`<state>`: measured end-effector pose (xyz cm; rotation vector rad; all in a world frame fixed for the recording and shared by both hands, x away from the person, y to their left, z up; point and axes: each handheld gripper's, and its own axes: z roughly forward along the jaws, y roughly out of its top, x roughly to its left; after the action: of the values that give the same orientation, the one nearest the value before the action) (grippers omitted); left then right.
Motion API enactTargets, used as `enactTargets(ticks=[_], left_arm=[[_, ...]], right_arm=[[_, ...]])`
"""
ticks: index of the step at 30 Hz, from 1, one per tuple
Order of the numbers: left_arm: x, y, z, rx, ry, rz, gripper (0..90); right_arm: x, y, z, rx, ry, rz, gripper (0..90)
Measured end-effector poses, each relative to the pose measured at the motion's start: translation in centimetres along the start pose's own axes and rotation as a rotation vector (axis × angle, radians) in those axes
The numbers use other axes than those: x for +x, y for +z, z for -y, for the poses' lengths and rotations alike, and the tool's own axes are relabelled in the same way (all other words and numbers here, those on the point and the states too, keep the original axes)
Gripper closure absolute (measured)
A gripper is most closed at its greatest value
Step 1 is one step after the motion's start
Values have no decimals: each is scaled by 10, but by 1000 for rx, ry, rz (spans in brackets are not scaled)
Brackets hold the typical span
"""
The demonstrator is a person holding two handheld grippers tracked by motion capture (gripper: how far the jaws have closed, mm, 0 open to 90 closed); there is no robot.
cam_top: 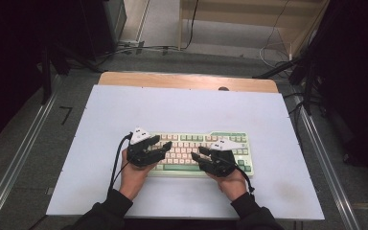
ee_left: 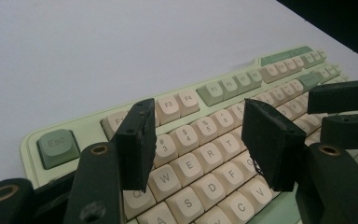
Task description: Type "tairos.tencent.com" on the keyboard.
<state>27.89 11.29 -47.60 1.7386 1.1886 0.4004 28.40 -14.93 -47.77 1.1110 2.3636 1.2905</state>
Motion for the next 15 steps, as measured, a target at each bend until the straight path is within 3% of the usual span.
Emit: enactTargets(ticks=[6,12,15], left_arm=[[-6,2,-2,2,4,3,486],[-11,9,0,22,23,24,551],[-13,13,1,25,29,40,647]], right_arm=[[-2,-4,-2,-10,5,29,424],[-8,-7,-2,-17,22,46,405],[-9,-8,-2,-17,25,45,405]])
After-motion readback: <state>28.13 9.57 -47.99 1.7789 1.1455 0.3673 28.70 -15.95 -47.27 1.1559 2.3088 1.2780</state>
